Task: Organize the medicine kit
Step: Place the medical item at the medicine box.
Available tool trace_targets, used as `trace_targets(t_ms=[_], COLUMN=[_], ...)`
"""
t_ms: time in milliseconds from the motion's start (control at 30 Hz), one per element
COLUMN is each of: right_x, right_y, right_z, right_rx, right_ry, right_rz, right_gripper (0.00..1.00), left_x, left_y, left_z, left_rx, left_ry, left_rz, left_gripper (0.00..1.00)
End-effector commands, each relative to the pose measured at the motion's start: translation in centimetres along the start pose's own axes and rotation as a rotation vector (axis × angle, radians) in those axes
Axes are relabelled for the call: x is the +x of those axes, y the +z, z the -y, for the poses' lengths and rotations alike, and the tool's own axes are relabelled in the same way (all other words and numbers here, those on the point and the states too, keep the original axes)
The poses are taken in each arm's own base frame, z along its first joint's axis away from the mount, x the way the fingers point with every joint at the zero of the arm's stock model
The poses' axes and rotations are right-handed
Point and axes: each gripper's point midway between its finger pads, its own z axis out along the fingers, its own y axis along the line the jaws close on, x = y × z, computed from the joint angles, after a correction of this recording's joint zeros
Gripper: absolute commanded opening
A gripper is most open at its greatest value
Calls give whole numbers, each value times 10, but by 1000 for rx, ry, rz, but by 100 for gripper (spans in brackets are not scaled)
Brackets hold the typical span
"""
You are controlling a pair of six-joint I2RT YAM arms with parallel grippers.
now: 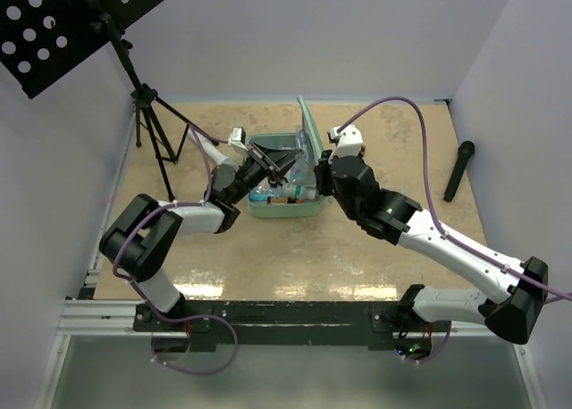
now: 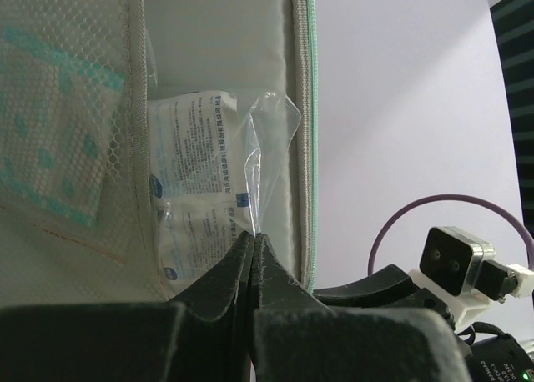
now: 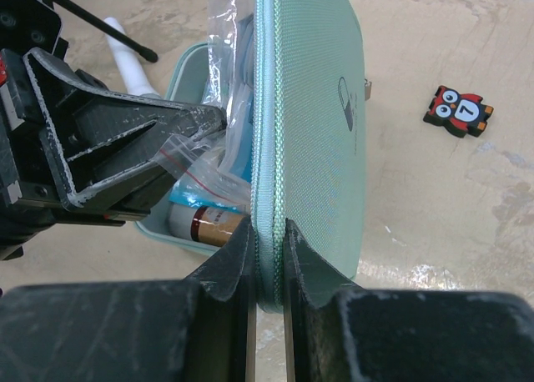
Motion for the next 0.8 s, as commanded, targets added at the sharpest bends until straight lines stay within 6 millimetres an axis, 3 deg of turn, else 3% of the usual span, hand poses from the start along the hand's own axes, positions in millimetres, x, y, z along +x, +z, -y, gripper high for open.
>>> trace_targets(t_ms=[0, 433, 767], right_x=[24, 23, 19], right_y=[-1, -2, -2], right_z=[3, 2, 0], right_rx=[5, 0, -5], right_ry=[-35, -29, -22], right_rz=[-98, -97, -93], right_gripper=[0, 0, 0], left_x=[-5, -14, -11], left_y=[-8, 7, 12], left_z=[95, 125, 80], left_rx=[344, 408, 296], left_ry=[64, 69, 39], left_rz=[21, 49, 33], left_gripper=[0, 0, 0])
